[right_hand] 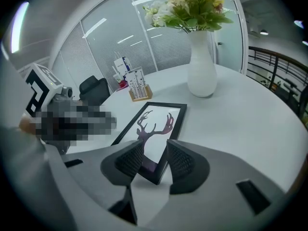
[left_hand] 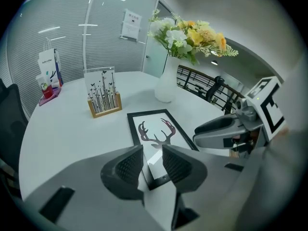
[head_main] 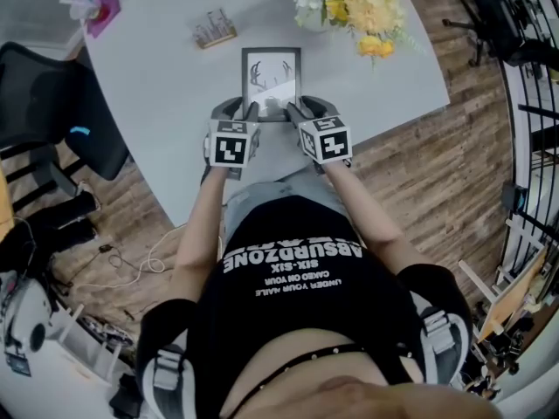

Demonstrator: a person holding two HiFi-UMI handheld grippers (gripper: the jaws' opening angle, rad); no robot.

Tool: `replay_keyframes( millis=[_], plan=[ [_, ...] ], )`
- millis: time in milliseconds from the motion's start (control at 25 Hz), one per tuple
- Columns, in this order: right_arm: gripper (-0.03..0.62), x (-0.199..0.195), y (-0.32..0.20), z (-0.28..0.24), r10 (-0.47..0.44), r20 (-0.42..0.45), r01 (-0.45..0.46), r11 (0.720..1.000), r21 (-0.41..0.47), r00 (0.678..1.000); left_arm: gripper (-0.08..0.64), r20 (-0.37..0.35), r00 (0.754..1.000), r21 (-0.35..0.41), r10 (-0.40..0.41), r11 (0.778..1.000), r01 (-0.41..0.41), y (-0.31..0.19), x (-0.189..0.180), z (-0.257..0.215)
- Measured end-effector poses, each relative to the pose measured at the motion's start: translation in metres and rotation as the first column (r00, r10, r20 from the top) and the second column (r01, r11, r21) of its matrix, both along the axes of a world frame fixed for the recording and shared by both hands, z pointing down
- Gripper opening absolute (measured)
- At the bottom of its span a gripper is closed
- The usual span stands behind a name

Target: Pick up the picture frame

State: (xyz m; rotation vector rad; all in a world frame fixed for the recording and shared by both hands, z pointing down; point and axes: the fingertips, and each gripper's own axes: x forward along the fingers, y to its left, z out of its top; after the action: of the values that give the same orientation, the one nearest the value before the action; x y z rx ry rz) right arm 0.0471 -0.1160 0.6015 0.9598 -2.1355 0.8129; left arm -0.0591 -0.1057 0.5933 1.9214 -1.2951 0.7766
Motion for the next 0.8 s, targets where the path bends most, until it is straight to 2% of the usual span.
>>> replay_keyframes(
  millis=[480,800],
  plan=[
    [0.161,0.006,-0.009,0.027,0.011,-0.038,-0.013,0.999,-0.049,0.999,0.112,0.022,1.000,-0.100,-0.019,0.995,0.022,-0.004,-0.007,0.042],
    [0.156,0.009,-0.007,0.043,0.026,-0.045,-0.029,0.996,-0.082,0.999,0.112,0.026,0.999,-0.132,-0.020,0.991,0.024,-0.002,-0.008,0.058]
  ],
)
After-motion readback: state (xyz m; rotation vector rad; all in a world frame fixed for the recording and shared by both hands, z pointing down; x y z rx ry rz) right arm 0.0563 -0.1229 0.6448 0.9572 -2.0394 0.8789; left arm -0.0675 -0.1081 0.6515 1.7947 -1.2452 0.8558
